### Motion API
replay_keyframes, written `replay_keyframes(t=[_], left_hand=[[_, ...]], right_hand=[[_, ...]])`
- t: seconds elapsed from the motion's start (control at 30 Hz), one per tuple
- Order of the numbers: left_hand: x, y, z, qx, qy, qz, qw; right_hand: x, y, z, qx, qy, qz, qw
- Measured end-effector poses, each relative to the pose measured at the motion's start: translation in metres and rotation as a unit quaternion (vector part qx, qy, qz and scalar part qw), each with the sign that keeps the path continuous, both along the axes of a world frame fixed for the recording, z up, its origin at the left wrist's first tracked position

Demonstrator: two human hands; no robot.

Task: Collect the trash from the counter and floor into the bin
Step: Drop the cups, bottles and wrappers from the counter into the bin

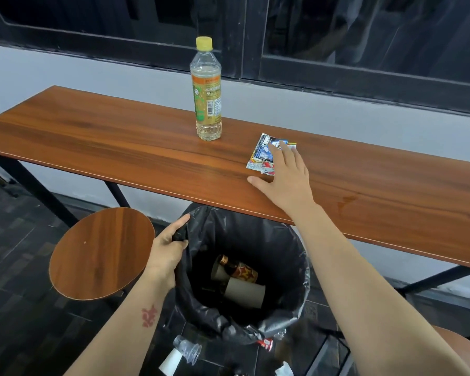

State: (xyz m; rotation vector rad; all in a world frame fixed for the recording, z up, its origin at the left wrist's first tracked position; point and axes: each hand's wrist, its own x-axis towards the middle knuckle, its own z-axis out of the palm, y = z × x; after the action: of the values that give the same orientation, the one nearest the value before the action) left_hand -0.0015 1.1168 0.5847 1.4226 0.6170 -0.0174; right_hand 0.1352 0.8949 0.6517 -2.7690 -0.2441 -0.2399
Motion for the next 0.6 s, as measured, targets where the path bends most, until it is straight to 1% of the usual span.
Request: replay_keyframes(t=[0.07,0.2,0.3,0.43,0.6], left_hand=[[0.002,0.004,-0.008,-0.005,0.003,0.004,1.0],[0.007,0.007,-0.015,0.001,0.025,0.016,1.0],[0.009,0.005,-0.014,0.001,0.021,0.013,1.0],[0.009,0.001,-0.013,0.003,0.011,0.013,1.0],[0.005,-0.002,-0.009,-0.006,0.023,0.021,0.999]], right_hand=[[0.017,0.001,-0.006,-0.032,0.049,-0.005,0.998],[0.033,0.004,-0.009,-0.09,0.095,0.016,0.991],[0.028,-0.001,-0.011,-0.1,0.078,0.053,0.991],[0.01,-0.012,-0.012,-0.079,0.044,0.111,0.99],[-0.028,-0.024,-0.013,-0.068,0.048,0.176,0.981]])
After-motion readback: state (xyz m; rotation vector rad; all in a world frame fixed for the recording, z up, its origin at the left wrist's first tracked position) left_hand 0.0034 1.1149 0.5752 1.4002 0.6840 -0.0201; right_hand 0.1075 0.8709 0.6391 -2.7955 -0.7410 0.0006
